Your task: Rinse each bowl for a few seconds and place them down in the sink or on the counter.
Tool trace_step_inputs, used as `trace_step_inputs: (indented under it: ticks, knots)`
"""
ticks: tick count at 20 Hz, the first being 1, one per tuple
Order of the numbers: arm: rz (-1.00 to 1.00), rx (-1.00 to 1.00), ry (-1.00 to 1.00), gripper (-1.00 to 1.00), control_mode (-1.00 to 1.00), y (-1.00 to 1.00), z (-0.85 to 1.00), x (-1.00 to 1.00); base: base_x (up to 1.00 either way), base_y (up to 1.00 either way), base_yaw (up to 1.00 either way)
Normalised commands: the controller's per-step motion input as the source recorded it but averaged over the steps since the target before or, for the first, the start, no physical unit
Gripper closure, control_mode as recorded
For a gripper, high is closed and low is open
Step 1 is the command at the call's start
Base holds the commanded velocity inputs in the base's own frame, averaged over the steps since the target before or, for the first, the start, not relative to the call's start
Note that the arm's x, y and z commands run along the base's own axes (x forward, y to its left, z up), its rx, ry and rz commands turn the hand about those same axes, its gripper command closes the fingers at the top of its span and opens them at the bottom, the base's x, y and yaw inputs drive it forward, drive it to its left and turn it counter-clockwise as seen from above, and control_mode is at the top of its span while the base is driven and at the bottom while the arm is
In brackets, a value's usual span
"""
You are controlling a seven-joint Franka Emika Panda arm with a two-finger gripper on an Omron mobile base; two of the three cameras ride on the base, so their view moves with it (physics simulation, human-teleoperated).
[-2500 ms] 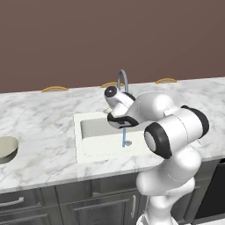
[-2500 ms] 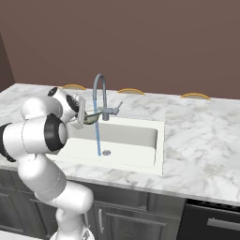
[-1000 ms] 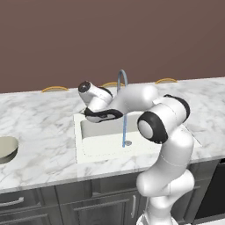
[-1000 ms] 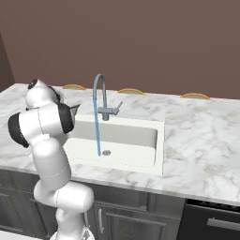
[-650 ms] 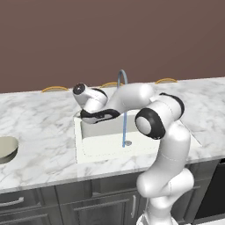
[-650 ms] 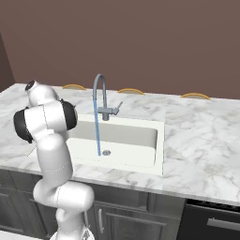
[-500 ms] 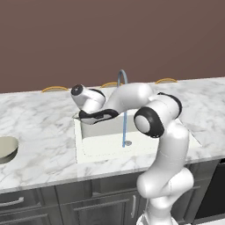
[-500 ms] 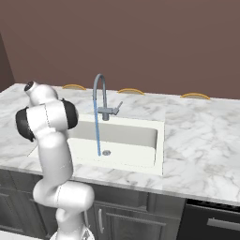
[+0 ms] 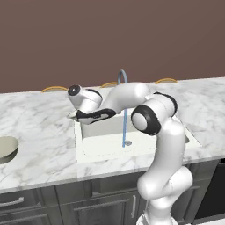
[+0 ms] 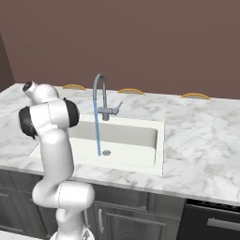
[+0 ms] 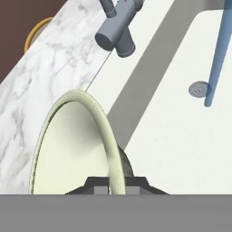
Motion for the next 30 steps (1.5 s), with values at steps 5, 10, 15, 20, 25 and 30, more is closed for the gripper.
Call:
trace_step_inputs:
  ticks: [5, 10, 15, 20, 25, 30]
  knots:
    - [-0.02, 0.09, -0.04, 1.00, -1.00, 0.34, -0.26, 0.09, 0.00, 0.00, 0.00]
    - [-0.01, 0.09, -0.03, 1.00, -1.00, 0.34, -0.25, 0.09, 0.00, 0.00, 0.00]
    - [0.00, 0.07, -0.05, 1.00, -1.00, 0.30, -0.15, 0.09, 0.00, 0.00, 0.00]
    - [-0.01, 0.08, -0.02, 1.00, -1.00, 0.30, -0.17, 0.18, 0.00, 0.00, 0.00]
    - [-0.02, 0.10, 0.00, 1.00, -1.00, 0.35, -0.32, 0.15, 0.00, 0.00, 0.00]
    - [-0.02, 0.09, 0.00, 1.00, -1.00, 0.24, -0.29, 0.18, 0.00, 0.00, 0.00]
